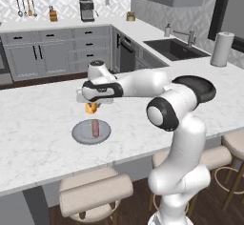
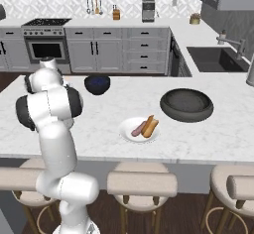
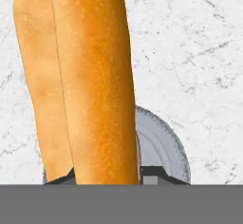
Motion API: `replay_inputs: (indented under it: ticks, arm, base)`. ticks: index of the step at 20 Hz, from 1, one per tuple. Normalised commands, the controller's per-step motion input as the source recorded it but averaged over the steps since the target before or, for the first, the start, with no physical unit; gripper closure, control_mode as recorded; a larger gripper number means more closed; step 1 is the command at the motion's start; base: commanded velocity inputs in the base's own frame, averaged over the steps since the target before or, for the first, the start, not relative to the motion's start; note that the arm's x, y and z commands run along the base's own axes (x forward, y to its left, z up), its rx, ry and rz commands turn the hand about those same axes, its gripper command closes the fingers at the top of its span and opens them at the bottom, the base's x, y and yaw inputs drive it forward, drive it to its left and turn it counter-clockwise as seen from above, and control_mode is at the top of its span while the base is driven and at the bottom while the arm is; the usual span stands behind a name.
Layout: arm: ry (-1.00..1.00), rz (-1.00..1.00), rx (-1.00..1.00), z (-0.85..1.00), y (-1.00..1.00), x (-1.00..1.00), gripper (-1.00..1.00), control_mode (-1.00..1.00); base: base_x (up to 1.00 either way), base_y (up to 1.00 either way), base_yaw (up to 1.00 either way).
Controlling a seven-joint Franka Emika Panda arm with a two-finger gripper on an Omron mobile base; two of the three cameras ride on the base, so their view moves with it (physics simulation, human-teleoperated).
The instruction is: Place one bun and one sausage from the bowl on each plate.
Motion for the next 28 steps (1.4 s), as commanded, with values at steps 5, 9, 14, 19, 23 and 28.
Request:
replay_inputs:
  ticks: [5, 9, 14, 19, 23, 28]
  arm:
    - [0.17, 0.16, 0.00, -0.69, 0.26, -0.56, 1.00, -1.00]
    - [0.02, 0.05, 0.00, -0.22, 0.00, -0.56, 1.00, -1.00]
    - [0.14, 0.00, -0.04, -0.53, 0.00, -0.18, 1.00, -1.00]
    - [0.10, 0.00, -0.06, -0.40, 0.07, 0.10, -1.00, -1.00]
    - [0.00, 0.00, 0.00, 0.01, 0.00, -0.01, -1.00, -1.00]
    - [-0.07, 0.00, 0.01, 0.26, -0.10, -0.31, -1.00, -1.00]
  base:
    - [0.00, 0.00, 0.00]
    - [0.00, 0.00, 0.00]
    - [0.00, 0.00, 0.00]
    - [0.00, 0.00, 0.00]
    - [0.00, 0.00, 0.00]
    - [0.00, 0.00, 0.00]
